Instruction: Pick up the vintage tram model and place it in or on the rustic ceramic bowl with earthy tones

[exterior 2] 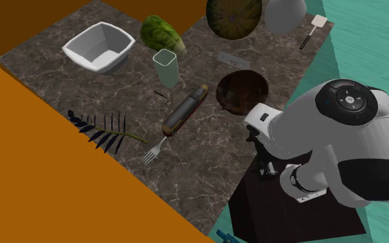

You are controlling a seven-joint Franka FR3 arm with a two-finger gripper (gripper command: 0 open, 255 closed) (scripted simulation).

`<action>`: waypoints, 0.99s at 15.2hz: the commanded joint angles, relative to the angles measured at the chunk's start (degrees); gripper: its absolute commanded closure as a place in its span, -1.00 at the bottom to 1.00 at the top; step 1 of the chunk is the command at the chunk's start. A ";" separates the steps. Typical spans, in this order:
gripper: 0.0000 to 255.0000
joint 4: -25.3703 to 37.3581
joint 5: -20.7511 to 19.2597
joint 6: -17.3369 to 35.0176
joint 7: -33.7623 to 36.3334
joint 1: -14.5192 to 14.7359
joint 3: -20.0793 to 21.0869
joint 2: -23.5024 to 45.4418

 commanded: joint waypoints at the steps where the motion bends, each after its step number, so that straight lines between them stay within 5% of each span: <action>1: -1.00 0.00 0.00 0.00 0.00 0.00 0.00 0.00; 9: -1.00 6.39 -3.48 4.93 -23.67 2.20 -14.18 8.87; 15: -1.00 16.17 -1.11 7.31 -42.13 5.81 -24.60 20.32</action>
